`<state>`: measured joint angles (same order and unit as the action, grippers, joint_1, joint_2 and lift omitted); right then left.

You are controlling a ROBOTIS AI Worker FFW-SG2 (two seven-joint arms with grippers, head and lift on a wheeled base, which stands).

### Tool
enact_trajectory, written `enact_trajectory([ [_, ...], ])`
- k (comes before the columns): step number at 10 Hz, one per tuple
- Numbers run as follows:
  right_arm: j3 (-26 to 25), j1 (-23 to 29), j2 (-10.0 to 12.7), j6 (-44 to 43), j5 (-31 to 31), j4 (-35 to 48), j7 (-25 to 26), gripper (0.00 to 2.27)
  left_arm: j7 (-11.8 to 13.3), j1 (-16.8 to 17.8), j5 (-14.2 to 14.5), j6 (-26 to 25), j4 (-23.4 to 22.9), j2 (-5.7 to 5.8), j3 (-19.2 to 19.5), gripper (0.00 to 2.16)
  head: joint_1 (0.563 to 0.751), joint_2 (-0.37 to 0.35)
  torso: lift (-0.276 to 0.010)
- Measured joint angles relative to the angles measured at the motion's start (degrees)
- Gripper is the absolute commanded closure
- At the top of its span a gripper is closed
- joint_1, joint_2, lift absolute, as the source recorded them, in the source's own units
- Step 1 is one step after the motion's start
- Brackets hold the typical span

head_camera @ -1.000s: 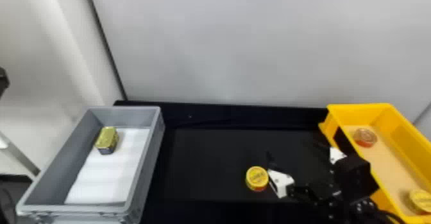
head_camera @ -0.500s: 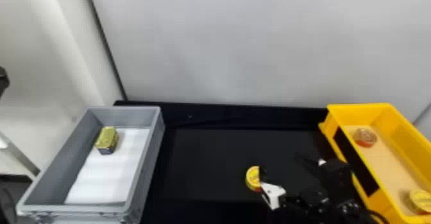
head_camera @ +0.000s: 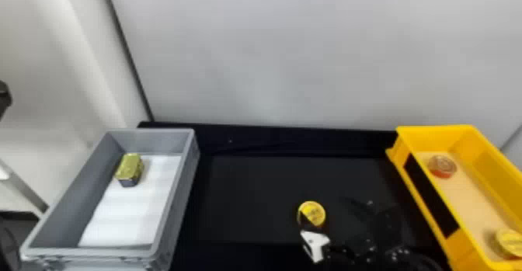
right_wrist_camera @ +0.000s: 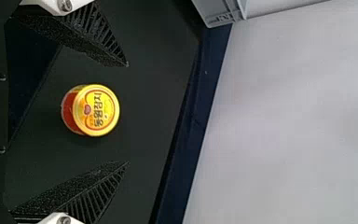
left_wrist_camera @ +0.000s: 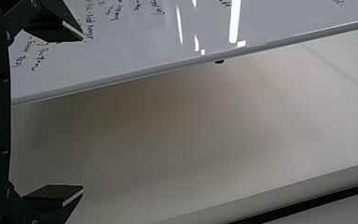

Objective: Pick up the round yellow can and place it in the yellow rectangular box

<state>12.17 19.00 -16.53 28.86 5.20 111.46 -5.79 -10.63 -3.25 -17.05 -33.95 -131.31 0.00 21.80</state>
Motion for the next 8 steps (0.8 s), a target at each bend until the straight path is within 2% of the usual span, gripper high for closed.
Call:
enact_trajectory([
  [8,3.63,-6.76,0.27,-1.44,0.85,-12.12,0.68,0.0,0.17,0.18,-0.28,0.16,0.0,0.0,-0.13,0.13,0.694,0.014,-0.09],
])
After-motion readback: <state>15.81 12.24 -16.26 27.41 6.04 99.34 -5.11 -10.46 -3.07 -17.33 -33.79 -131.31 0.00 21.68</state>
